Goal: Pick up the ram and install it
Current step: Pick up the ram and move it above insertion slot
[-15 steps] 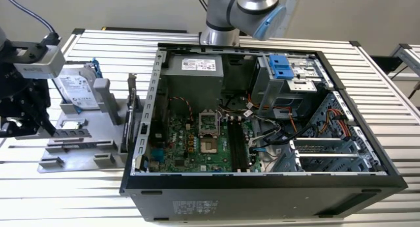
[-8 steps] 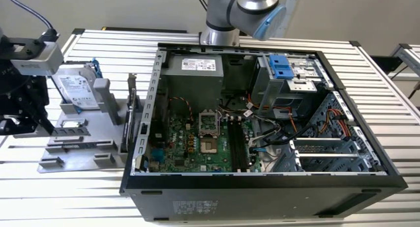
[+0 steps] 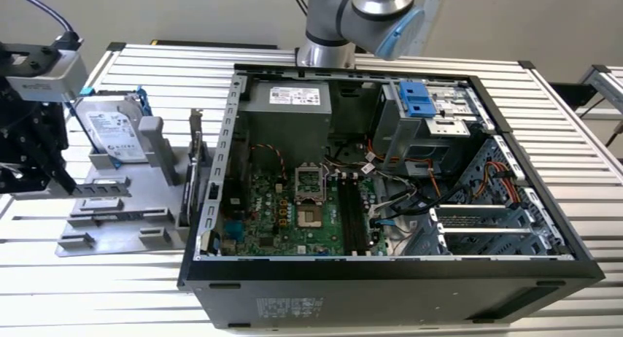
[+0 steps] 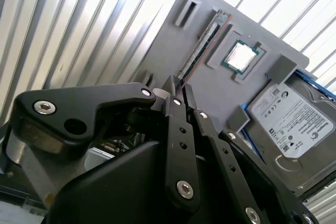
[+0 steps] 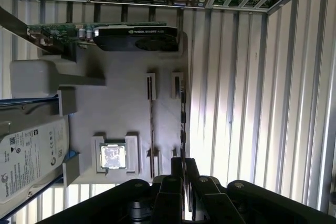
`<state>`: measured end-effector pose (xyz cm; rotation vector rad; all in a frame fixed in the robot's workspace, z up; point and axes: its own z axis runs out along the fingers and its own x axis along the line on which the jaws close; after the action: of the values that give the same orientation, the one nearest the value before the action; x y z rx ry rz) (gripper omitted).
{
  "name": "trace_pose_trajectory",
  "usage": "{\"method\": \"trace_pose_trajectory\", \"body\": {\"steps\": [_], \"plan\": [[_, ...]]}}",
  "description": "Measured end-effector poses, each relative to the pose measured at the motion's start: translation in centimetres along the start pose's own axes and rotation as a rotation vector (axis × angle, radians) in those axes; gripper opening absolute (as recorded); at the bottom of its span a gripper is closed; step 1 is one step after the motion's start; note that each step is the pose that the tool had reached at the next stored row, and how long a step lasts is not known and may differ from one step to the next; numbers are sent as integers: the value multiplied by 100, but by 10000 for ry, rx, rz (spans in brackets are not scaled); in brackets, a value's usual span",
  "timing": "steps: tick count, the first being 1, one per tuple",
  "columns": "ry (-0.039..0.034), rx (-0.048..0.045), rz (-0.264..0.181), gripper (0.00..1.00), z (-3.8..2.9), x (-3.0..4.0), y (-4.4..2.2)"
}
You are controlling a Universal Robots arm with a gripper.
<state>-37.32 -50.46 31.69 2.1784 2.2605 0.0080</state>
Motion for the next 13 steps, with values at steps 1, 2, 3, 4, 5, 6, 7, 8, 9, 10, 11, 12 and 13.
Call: {"method": "trace_pose_trajectory", "body": {"steps": [1,2,3,4,5,6,7,8,9,10,11,12,13], "plan": [[0,0,2,0,-9,0,0],[-1,1,4,0,-19,0,0],[0,0,6,0,-27,0,0],[0,0,8,0,-35,0,0],[0,1,9,0,-45,0,0],[0,0,11,0,-53,0,0],[0,0,13,0,-61,0,0],[1,0,14,0,-68,0,1],[1,0,16,0,-75,0,0],[1,-1,17,0,-81,0,0],[0,0,18,0,-87,0,0],[0,0,19,0,-93,0,0],[0,0,20,0,-99,0,1]]}}
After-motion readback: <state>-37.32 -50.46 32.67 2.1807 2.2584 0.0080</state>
